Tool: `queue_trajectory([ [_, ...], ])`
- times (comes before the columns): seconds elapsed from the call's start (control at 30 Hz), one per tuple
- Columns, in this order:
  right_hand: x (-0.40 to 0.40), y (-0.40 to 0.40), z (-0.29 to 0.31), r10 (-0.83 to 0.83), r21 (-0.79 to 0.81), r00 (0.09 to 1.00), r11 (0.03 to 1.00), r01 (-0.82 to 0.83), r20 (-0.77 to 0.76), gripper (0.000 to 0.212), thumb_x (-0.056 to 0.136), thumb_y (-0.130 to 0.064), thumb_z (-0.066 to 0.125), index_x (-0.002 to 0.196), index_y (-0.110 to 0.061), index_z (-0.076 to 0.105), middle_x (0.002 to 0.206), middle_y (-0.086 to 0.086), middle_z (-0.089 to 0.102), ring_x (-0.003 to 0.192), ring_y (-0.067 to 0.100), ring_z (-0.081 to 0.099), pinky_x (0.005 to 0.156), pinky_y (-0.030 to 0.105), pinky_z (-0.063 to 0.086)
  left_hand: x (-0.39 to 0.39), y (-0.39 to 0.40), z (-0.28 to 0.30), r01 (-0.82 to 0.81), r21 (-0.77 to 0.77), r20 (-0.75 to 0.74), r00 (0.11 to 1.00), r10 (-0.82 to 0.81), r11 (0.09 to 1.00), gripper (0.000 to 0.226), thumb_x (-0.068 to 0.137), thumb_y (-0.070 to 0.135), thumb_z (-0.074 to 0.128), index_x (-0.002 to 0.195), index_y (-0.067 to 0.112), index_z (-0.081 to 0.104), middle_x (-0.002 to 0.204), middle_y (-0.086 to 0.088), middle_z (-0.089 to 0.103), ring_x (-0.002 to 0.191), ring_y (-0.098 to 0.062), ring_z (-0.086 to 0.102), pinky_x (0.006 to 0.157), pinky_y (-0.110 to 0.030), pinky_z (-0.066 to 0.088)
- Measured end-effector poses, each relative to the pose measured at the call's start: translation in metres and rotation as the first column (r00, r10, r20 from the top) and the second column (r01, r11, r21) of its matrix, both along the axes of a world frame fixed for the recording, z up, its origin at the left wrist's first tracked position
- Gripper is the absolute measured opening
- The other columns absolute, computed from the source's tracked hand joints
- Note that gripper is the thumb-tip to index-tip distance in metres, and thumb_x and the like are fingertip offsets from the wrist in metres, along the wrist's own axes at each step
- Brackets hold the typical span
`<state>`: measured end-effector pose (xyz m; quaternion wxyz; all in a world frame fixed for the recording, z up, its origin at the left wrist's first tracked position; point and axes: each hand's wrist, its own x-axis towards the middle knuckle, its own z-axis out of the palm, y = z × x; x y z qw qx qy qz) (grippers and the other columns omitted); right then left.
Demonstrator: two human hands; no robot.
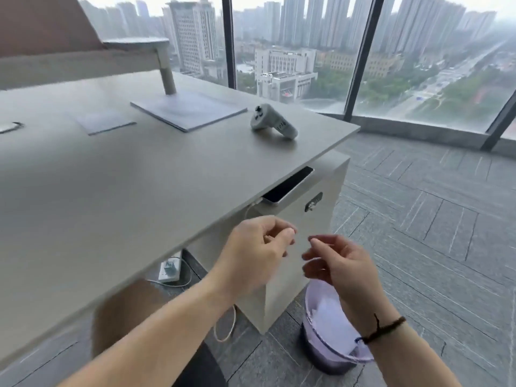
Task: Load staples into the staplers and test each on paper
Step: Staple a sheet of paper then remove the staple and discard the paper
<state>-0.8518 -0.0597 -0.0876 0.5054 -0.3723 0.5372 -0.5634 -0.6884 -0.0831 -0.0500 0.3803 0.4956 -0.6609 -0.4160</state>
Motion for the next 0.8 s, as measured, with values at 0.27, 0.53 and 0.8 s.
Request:
queue_trajectory([
  [0.27,0.157,0.009,0.136,0.379,-0.389,0.892,0.804,-0.449,-0.246,0.008,0.087,-0.009,0.066,0.091,-0.003,0.069,0.064,0.010,0.069,0.054,0.023,0.061,0.055,0.030,0.055,0.156,0.067,0.121,-0.318,-0.273,-0.164,0.945,0.282,0.908,0.012,0.094,0.021,0.062,0.092,0.022,0.074,0.081,0.002,0.077,0.068,-0.012,0.072,0.070,-0.037,0.062],
  [0.53,0.308,0.003,0.166,0.545,-0.349,0.677,0.589,-0.729,-0.494,0.010,0.085,-0.012,0.071,0.094,-0.015,0.068,0.081,0.007,0.069,0.058,0.020,0.065,0.051,0.031,0.051,0.313,0.109,0.139,-0.613,-0.340,-0.094,0.777,0.623,0.713,0.008,0.089,0.027,0.067,0.086,0.024,0.074,0.079,0.001,0.076,0.072,-0.017,0.072,0.070,-0.037,0.061],
  [0.8,0.431,-0.037,0.126,0.519,-0.066,0.362,0.503,-0.862,-0.774,0.054,0.064,-0.050,0.077,0.113,-0.041,0.056,0.111,-0.010,0.061,0.077,0.014,0.063,0.055,0.025,0.047,0.435,0.125,0.108,-0.568,-0.276,0.604,0.525,0.600,0.775,0.045,0.077,0.047,0.075,0.118,0.038,0.061,0.109,0.020,0.062,0.087,-0.006,0.061,0.073,-0.023,0.043],
])
